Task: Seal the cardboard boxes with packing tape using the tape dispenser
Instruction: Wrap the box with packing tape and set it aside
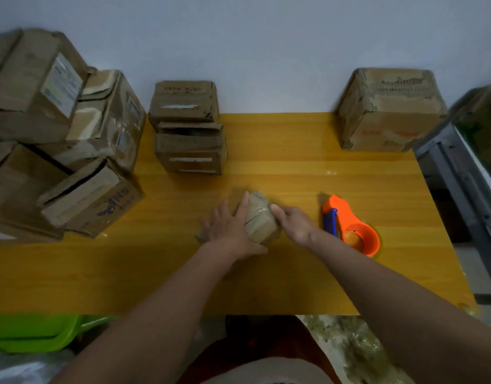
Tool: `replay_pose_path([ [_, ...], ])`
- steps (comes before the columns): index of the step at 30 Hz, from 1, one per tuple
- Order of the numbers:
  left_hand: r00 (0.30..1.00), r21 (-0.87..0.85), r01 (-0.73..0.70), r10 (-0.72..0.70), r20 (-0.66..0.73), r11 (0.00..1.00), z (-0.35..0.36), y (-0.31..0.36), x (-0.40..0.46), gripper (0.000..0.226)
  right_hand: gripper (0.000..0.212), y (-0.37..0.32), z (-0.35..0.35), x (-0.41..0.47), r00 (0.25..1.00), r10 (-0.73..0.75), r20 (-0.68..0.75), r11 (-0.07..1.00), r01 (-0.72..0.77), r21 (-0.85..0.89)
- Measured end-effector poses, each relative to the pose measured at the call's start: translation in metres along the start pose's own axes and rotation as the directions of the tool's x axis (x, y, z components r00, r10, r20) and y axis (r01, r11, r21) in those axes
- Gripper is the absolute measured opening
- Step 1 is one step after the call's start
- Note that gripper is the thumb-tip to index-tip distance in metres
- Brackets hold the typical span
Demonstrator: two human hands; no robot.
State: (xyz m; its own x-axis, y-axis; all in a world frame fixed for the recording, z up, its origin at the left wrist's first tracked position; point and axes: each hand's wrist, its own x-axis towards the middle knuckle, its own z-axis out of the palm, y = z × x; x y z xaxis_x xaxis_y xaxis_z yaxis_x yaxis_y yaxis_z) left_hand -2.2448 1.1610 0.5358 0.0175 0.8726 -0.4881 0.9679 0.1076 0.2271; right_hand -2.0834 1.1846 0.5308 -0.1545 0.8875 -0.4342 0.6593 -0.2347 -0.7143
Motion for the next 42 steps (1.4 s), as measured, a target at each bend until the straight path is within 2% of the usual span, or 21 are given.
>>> replay_pose_path([
  [2, 0.999, 0.022, 0.036, -0.036, 0.011, 0.999, 0.002, -0.002, -0.003, 0.132, 0.046, -0.011, -0.001, 0.002, 0.989, -0.098, -0.106, 0.995, 0.096, -0.024],
  [5, 0.998, 0.003, 0.051, -0.051, -0.021, 0.999, 0.005, -0.003, 0.001, 0.141, 0.043, -0.024, 0.016, 0.001, 0.977, -0.187, -0.105, 0.979, 0.194, 0.066],
  [7, 0.996, -0.034, 0.081, -0.082, -0.027, 0.996, 0.007, -0.006, 0.004, 0.147, 0.042, -0.026, 0.018, 0.007, 0.988, -0.128, -0.09, 0.986, 0.137, 0.098],
  [9, 0.996, -0.034, 0.074, -0.076, -0.054, 0.997, 0.01, -0.008, 0.002, 0.146, 0.034, -0.026, 0.009, 0.014, 0.997, -0.072, -0.013, 0.992, 0.073, 0.108],
  [11, 0.993, -0.011, 0.05, -0.051, -0.108, 0.999, 0.013, -0.01, 0.0, 0.141, 0.027, -0.024, 0.001, 0.016, 0.999, -0.031, 0.007, 0.999, 0.031, 0.018],
  [12, 0.99, -0.002, 0.04, -0.04, -0.135, 0.999, 0.014, -0.011, -0.001, 0.136, 0.03, -0.023, -0.001, 0.015, 0.997, -0.053, -0.055, 0.998, 0.05, -0.048],
  [14, 0.985, 0.001, 0.023, -0.022, -0.169, 1.0, 0.014, -0.012, -0.001, 0.126, 0.04, -0.025, 0.003, 0.009, 0.972, -0.192, -0.137, 0.979, 0.179, -0.1],
  [15, 0.985, 0.002, 0.019, -0.019, -0.174, 1.0, 0.014, -0.012, 0.0, 0.122, 0.042, -0.027, 0.007, 0.007, 0.958, -0.264, -0.115, 0.962, 0.252, -0.106],
  [17, 0.986, 0.0, 0.015, -0.015, -0.164, 1.0, 0.013, -0.012, 0.001, 0.121, 0.042, -0.029, 0.013, 0.012, 0.949, -0.31, -0.053, 0.947, 0.303, -0.111],
  [20, 0.987, 0.001, 0.012, -0.012, -0.163, 1.0, 0.015, -0.011, 0.0, 0.125, 0.033, -0.035, 0.011, 0.035, 0.964, -0.267, -0.001, 0.961, 0.266, -0.069],
  [23, 0.986, 0.009, 0.018, -0.017, -0.167, 1.0, 0.016, -0.012, -0.001, 0.128, 0.008, -0.037, 0.013, 0.051, 0.984, -0.097, 0.151, 0.985, 0.073, 0.153],
  [25, 0.985, -0.002, 0.024, -0.024, -0.174, 1.0, 0.017, -0.012, -0.001, 0.127, 0.027, -0.036, 0.014, 0.058, 0.976, 0.002, 0.22, 0.966, -0.059, 0.253],
  [28, 0.979, 0.011, 0.029, -0.026, -0.202, 1.0, 0.016, -0.011, 0.0, 0.126, 0.055, -0.035, 0.015, 0.069, 0.953, 0.13, 0.275, 0.966, -0.184, 0.183],
  [29, 0.979, 0.005, 0.031, -0.029, -0.203, 1.0, 0.017, -0.01, -0.001, 0.126, 0.059, -0.034, 0.017, 0.069, 0.947, 0.151, 0.285, 0.965, -0.203, 0.165],
  [30, 0.979, -0.001, 0.033, -0.033, -0.203, 0.999, 0.017, -0.009, -0.002, 0.126, 0.058, -0.033, 0.018, 0.066, 0.955, 0.127, 0.269, 0.975, -0.17, 0.141],
  [32, 0.978, -0.003, 0.042, -0.042, -0.203, 0.999, 0.018, -0.009, -0.003, 0.127, 0.048, -0.022, 0.021, 0.05, 0.986, -0.004, 0.166, 0.998, -0.008, 0.068],
  [35, 0.979, 0.011, 0.039, -0.036, -0.2, 0.999, 0.019, -0.009, -0.003, 0.127, 0.038, 0.01, 0.036, 0.01, 0.985, -0.129, -0.116, 0.981, 0.144, 0.133],
  [36, 0.98, 0.018, 0.037, -0.032, -0.198, 0.999, 0.019, -0.009, -0.003, 0.126, 0.034, 0.018, 0.044, -0.003, 0.967, -0.102, -0.235, 0.97, 0.149, 0.191],
  [38, 0.982, 0.028, 0.037, -0.031, -0.185, 0.999, 0.018, -0.01, -0.003, 0.125, 0.029, 0.018, 0.063, -0.018, 0.909, 0.063, -0.412, 0.924, 0.104, 0.369],
  [40, 0.979, 0.008, 0.067, -0.064, -0.194, 0.998, 0.015, -0.008, -0.002, 0.123, 0.026, 0.003, 0.073, -0.016, 0.882, 0.217, -0.418, 0.821, 0.067, 0.567],
  [42, 0.981, -0.067, 0.098, -0.108, -0.162, 0.993, 0.009, -0.004, -0.005, 0.131, 0.03, -0.012, 0.066, -0.004, 0.893, 0.272, -0.359, 0.775, 0.017, 0.631],
])
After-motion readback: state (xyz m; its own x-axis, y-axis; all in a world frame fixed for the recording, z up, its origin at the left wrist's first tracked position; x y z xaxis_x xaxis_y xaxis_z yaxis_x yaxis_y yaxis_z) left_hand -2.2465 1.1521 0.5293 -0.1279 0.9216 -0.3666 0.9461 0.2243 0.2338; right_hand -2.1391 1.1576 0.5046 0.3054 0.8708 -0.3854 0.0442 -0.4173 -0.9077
